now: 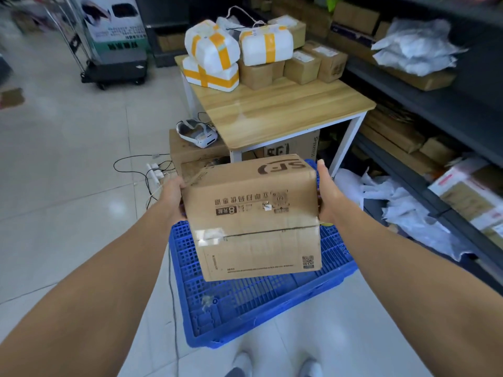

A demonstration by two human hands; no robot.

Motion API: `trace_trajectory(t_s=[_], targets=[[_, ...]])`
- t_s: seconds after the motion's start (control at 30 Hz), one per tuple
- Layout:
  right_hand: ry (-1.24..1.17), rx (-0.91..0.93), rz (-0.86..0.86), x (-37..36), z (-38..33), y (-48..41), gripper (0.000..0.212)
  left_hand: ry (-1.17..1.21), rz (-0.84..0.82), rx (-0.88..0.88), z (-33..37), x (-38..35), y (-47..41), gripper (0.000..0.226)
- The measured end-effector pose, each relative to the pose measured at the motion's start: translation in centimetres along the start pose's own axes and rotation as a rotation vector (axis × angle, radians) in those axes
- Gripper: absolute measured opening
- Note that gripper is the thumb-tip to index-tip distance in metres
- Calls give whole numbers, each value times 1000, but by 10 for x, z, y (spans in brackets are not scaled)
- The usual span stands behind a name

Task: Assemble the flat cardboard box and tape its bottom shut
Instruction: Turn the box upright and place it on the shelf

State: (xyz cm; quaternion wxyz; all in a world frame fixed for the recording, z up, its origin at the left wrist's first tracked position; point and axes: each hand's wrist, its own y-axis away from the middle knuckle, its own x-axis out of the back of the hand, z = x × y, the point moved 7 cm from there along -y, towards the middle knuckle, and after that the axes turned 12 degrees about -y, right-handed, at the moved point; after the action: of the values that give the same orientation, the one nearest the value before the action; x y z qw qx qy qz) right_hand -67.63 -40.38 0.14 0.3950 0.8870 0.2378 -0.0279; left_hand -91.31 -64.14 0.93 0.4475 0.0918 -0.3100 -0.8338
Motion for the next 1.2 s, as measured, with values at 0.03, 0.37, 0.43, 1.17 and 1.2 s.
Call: trace_trajectory(t_s=[0.03,0.37,0.43,1.17,1.2], targets=[[15,-23,-1,3,3,1,80,-8,11,8,-3,0,-1,14],[112,-5,-60,10,37,-3,39,-335,195,-35,-40,8,-26,30],[174,-4,11,17,50,-12,54,-485,210,-69,-50,4,-33,31],[5,57,203,38,45,-29,67,-333,-58,29,-35,-49,-39,34],[14,83,212,41,33,-23,68,-332,-63,-24,-16,-58,-36,36]])
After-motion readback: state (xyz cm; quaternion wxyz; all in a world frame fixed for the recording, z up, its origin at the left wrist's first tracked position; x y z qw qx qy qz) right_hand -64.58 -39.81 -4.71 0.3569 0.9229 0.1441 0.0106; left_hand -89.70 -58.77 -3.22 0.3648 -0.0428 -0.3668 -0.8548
